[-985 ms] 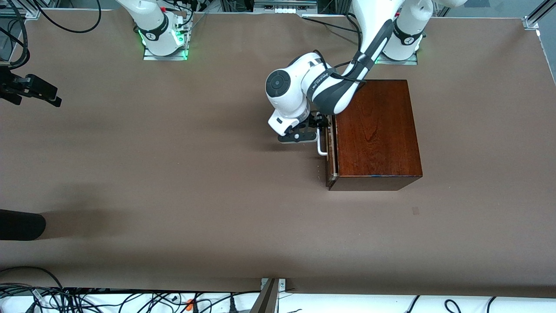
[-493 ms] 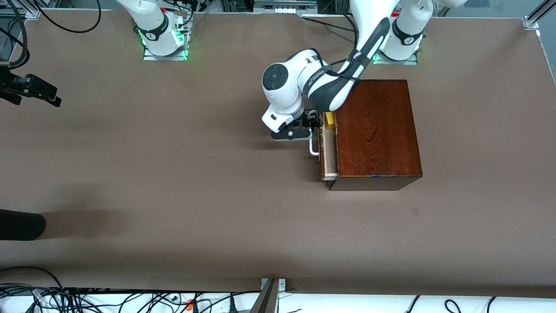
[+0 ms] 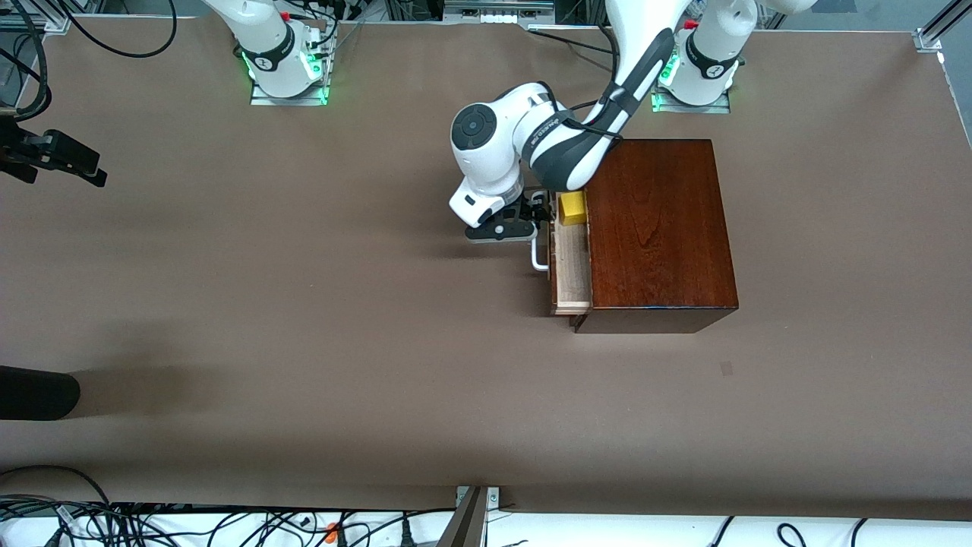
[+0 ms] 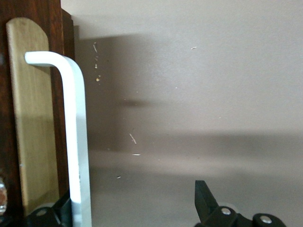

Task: Open drawer, take yellow block, close drawer
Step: 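Pull the drawer handle outward with the left gripper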

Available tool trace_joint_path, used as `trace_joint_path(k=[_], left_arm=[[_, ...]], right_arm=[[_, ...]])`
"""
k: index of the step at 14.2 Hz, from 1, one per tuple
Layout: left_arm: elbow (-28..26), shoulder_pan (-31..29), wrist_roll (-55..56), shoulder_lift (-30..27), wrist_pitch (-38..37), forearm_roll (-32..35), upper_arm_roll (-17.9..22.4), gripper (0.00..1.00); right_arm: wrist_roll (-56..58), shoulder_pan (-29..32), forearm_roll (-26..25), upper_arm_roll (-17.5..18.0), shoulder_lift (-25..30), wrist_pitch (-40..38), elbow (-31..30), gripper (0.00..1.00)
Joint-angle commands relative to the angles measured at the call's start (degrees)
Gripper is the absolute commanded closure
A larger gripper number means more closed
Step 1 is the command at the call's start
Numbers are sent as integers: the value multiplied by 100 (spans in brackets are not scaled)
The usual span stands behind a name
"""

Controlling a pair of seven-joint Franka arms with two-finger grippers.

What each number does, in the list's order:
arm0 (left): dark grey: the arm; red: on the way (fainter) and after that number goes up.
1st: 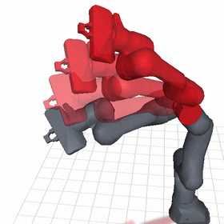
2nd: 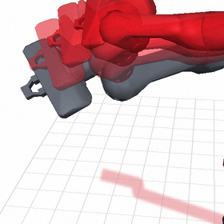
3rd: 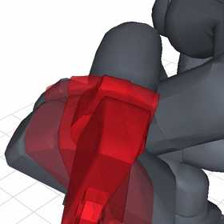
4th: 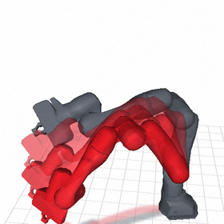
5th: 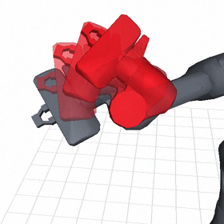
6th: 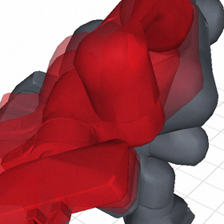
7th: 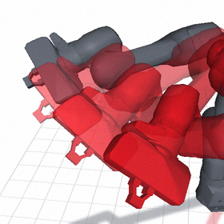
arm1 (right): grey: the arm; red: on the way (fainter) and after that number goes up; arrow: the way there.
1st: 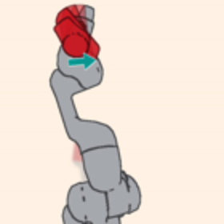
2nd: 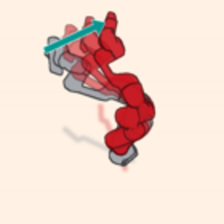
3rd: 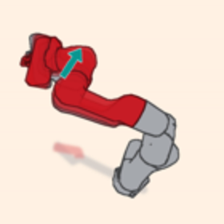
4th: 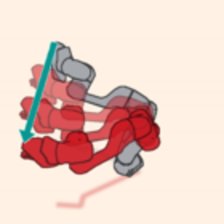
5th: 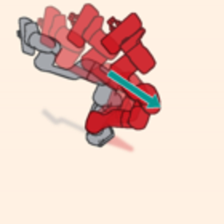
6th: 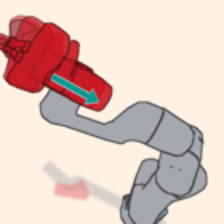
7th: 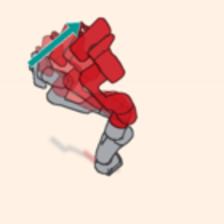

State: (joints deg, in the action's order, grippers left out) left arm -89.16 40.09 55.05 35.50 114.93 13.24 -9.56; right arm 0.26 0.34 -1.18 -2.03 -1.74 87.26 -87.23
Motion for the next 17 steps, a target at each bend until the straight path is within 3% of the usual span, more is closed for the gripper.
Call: trace_joint_path(k=[1,9,17], left_arm=[[487,191,76,422,372,-208,-37,0],[645,244,76,484,802,-576,-37,0],[724,218,14,265,715,-586,-37,0]], right_arm=[[79,72,56,54,104,-34,-4,0],[88,72,56,28,104,-95,-4,0],[45,72,56,63,86,-122,-4,0]])
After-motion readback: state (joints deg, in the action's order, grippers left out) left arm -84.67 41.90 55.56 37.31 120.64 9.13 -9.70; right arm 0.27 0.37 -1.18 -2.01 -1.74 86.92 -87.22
